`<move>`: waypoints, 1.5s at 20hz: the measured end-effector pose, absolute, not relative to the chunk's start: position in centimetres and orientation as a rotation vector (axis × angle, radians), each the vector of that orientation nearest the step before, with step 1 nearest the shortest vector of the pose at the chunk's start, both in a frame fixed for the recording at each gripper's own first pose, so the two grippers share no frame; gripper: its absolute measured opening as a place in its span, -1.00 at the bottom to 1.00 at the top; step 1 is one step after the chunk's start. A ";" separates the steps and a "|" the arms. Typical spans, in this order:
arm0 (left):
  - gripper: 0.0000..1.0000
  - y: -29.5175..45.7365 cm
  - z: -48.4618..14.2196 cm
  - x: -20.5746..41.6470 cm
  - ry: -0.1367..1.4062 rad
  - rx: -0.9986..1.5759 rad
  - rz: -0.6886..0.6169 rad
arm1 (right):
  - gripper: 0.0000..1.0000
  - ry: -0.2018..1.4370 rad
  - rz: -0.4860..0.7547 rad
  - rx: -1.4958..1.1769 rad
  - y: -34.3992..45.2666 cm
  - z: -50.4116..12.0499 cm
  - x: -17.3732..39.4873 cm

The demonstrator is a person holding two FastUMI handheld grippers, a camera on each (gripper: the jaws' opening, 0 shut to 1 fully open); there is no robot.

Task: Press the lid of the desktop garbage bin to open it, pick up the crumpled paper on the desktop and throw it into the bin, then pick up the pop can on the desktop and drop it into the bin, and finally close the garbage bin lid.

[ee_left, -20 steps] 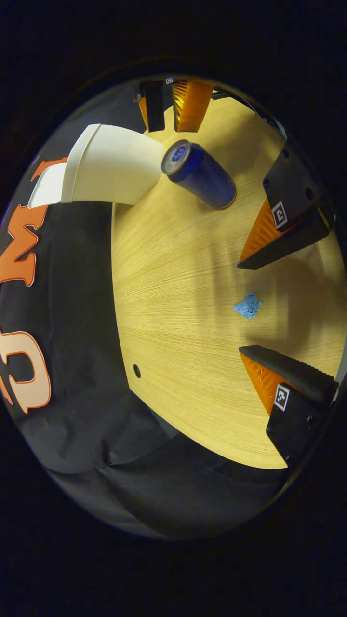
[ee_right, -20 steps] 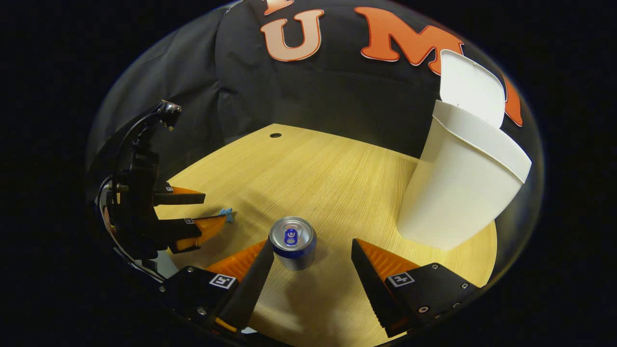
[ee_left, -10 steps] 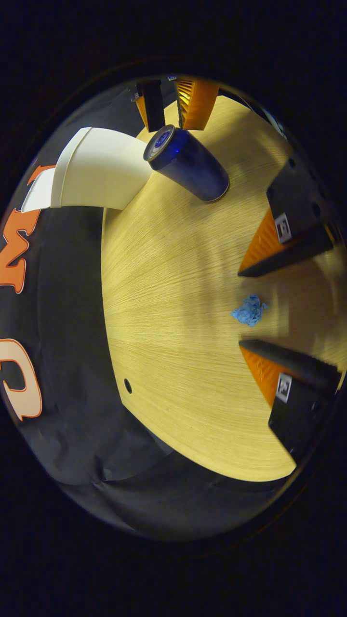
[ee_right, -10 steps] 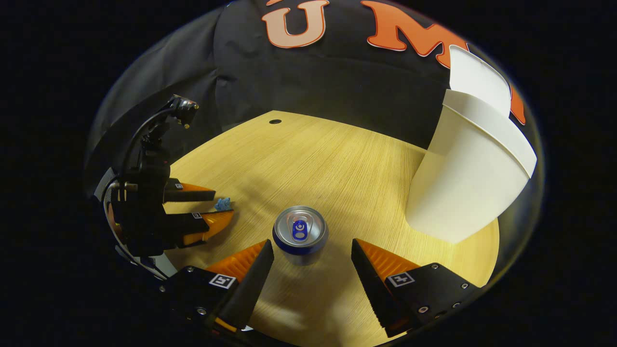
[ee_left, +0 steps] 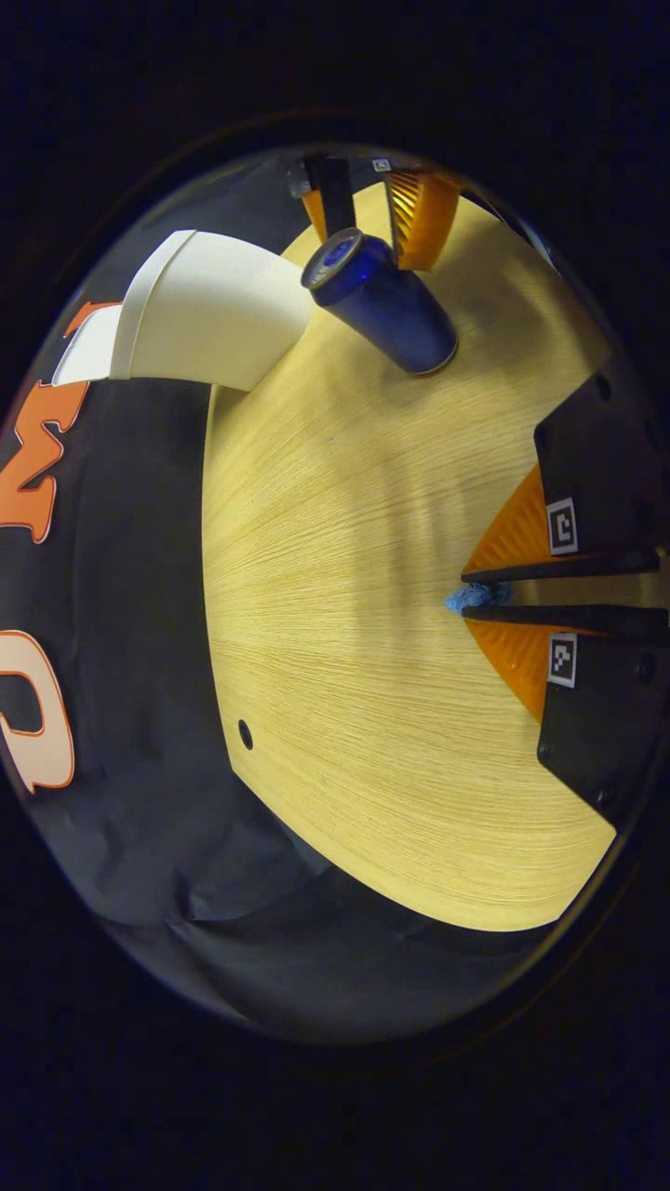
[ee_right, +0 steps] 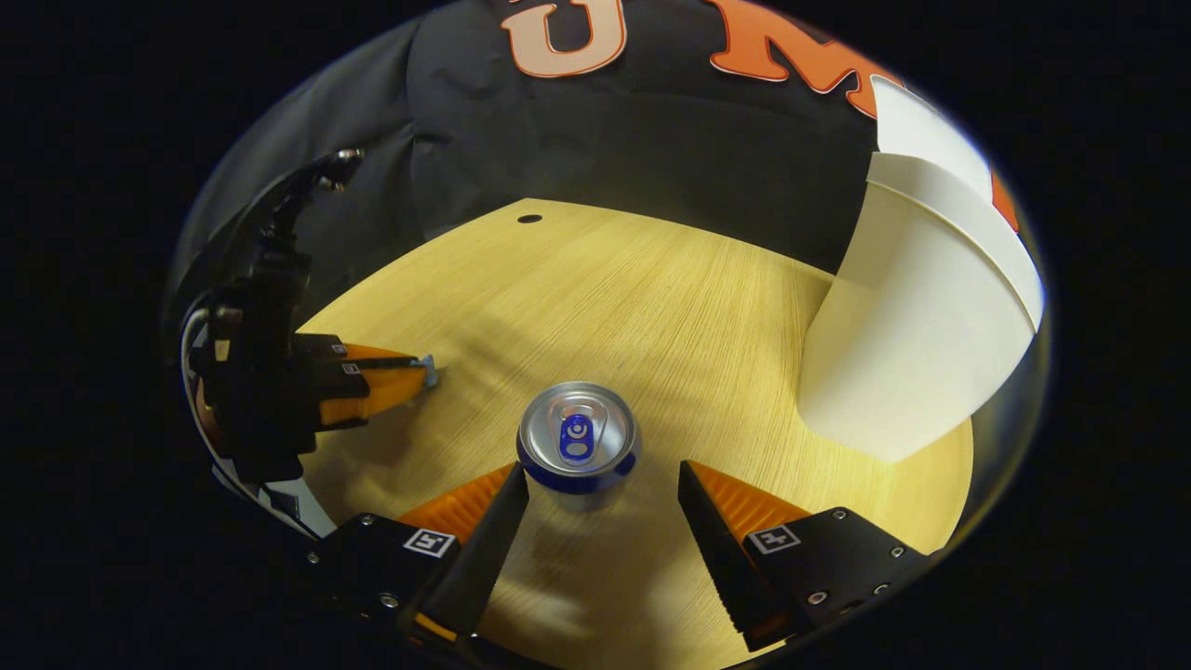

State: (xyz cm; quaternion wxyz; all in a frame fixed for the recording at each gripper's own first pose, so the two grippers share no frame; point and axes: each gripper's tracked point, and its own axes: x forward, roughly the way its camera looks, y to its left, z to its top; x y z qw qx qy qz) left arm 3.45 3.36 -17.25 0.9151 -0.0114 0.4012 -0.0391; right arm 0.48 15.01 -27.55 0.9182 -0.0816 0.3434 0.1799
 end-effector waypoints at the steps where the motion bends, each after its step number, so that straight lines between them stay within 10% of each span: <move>1: -0.66 3.4 -15.5 4.7 0.819 -0.028 -0.079 | 0.96 0.709 0.374 -0.170 15.0 -27.7 0.6; 16: -0.67 3.9 16.9 29.2 0.714 -0.034 -0.103 | 0.93 0.731 0.371 -0.183 16.5 -30.7 2.4; 19: -0.67 4.5 24.4 35.7 0.696 -0.024 -0.118 | 0.52 0.730 0.352 -0.170 16.6 -30.8 2.5; 30: -0.67 -3.0 27.2 40.6 0.639 0.010 -0.291 | 0.60 0.719 0.182 -0.122 16.1 -29.8 2.7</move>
